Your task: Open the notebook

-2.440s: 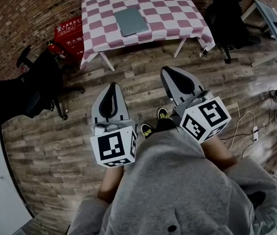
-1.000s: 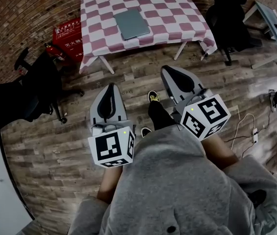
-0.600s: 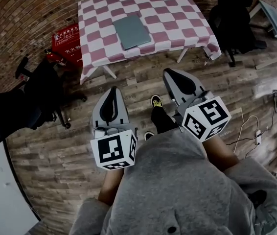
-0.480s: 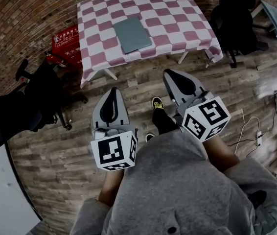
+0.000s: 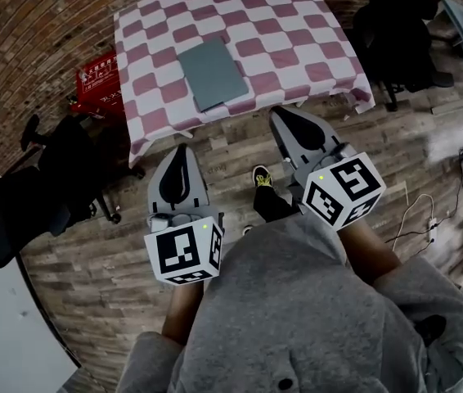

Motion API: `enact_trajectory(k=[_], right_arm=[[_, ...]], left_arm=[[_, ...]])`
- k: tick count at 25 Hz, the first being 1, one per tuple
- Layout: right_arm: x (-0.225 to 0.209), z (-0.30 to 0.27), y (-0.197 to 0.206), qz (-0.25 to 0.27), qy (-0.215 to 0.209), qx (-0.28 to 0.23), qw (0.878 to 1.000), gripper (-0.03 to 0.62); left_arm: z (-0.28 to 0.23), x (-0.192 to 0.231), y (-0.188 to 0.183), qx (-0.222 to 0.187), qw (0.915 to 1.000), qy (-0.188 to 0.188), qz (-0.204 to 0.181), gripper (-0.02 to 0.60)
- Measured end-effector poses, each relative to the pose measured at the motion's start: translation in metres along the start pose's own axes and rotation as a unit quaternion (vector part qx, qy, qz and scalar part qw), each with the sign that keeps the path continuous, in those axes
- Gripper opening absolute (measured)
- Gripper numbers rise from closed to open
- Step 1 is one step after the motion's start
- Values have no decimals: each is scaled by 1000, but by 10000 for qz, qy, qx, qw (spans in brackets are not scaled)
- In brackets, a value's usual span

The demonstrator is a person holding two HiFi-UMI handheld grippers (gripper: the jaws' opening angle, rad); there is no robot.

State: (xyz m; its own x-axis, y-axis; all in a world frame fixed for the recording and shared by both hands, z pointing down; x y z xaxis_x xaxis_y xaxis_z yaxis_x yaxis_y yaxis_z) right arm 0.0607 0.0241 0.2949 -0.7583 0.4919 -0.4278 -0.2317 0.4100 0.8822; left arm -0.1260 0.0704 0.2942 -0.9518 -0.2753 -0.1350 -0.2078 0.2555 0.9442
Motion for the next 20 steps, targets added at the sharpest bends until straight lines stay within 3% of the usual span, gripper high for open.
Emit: enact_trajectory(k=[20], right_arm=[[-75, -87, -44, -33, -261, 198, 9995, 26]], left_arm=[[-102, 19, -28, 257, 9990, -361, -30, 9]])
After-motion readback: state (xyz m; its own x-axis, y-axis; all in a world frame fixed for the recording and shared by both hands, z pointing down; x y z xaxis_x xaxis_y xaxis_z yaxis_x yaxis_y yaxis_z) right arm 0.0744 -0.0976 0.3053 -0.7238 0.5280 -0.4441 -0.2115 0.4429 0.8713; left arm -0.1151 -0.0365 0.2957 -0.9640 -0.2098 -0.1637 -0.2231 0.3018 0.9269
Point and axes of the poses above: the fingertips, and each gripper's own axes: z backward along the fingers, x to its left, y out of its underside, the point moved 5 cm from there along z, backward along the fingers, and after that the axes turned 9 degrees about -z, right-handed, at the moved point
